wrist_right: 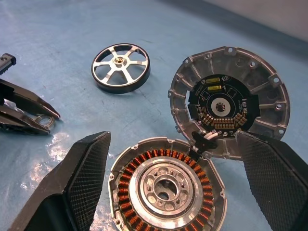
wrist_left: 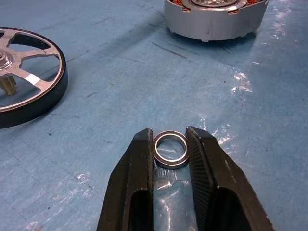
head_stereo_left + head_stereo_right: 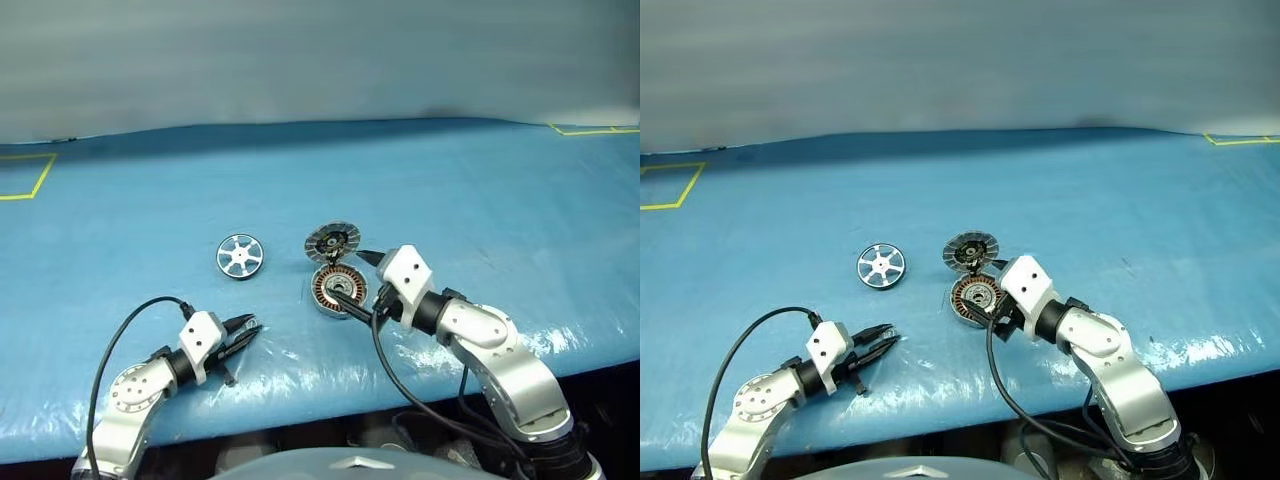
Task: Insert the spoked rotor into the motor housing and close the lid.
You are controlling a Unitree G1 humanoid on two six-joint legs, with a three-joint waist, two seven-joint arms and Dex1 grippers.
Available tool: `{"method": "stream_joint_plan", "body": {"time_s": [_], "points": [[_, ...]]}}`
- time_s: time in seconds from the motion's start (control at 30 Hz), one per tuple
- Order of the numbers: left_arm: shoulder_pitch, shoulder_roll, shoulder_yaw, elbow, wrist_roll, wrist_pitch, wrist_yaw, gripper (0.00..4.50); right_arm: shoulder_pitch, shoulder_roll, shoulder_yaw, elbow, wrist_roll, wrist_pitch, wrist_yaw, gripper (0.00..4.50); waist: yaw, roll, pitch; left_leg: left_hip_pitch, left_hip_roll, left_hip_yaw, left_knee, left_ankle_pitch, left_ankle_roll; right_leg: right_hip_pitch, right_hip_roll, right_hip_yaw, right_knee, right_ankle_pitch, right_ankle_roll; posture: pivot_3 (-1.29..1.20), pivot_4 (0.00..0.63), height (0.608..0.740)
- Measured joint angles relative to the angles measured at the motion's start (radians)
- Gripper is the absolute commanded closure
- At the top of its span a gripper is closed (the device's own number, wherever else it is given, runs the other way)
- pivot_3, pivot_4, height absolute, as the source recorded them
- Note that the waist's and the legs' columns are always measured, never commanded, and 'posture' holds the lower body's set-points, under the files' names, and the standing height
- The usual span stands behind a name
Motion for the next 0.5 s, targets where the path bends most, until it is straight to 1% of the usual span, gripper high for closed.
{"method": "stream_joint_plan", "body": {"time_s": [0.13, 0.23, 0.27, 0.3, 0.33, 0.43, 0.5], "points": [[-0.084, -0.019, -0.040, -0.012, -0.007, 0.081, -0.022, 3.83, 0.010, 0.000, -0.007, 0.001, 0.001, -0.010, -0.013, 0.09, 0.031, 0.000, 0.008, -0.004, -0.003, -0.003, 0.005, 0.002, 0.003, 0.000, -0.002, 0.000, -0.001, 0.002, 0.003, 0.00, 0.150, 0.740], [-0.240, -0.078, -0.072, -0.019, -0.008, 0.121, -0.024, 3.83, 0.016, 0.000, -0.025, 0.001, 0.002, -0.013, -0.029, 0.09, 0.048, -0.001, 0.011, -0.012, -0.008, -0.006, 0.007, 0.009, 0.008, -0.001, -0.005, 0.000, -0.001, 0.004, 0.006, 0.00, 0.150, 0.740], [-0.326, -0.098, -0.088, -0.060, -0.009, 0.122, -0.026, 3.83, 0.016, -0.002, -0.033, -0.002, 0.006, -0.015, -0.032, 0.09, 0.044, -0.004, 0.010, -0.015, -0.008, -0.005, 0.008, 0.010, 0.008, -0.002, -0.005, 0.001, -0.004, 0.008, 0.007, 0.00, 0.150, 0.740], [-0.353, -0.100, -0.091, -0.081, -0.010, 0.122, -0.028, 3.83, 0.018, -0.004, -0.038, -0.004, 0.008, -0.015, -0.032, 0.09, 0.037, -0.005, 0.008, -0.017, -0.009, -0.005, 0.008, 0.010, 0.009, 0.002, -0.005, 0.002, -0.005, 0.011, 0.006, 0.00, 0.150, 0.740], [-0.384, -0.101, -0.097, -0.096, -0.011, 0.125, -0.032, 3.83, 0.030, -0.014, -0.051, -0.009, 0.009, -0.018, -0.033, 0.09, 0.027, -0.004, 0.007, -0.017, -0.010, -0.004, 0.008, 0.009, 0.010, 0.002, -0.005, 0.004, -0.006, 0.014, 0.004, 0.00, 0.150, 0.740], [-0.410, -0.103, -0.132, -0.099, -0.011, 0.166, -0.051, 3.83, 0.075, -0.033, -0.091, -0.012, 0.007, -0.018, -0.050, 0.09, -0.002, -0.004, 0.007, -0.017, -0.009, -0.001, 0.003, 0.008, 0.011, 0.001, -0.003, 0.006, -0.012, 0.015, 0.005, 0.00, 0.150, 0.740], [-0.409, -0.100, -0.147, -0.100, -0.021, 0.201, -0.067, 3.83, 0.092, -0.029, -0.108, -0.025, 0.012, -0.018, -0.065, 0.09, -0.009, -0.004, 0.007, -0.019, -0.007, -0.001, 0.001, 0.008, 0.011, 0.000, 0.000, 0.006, -0.015, 0.016, 0.008, 0.00, 0.150, 0.740]]}}
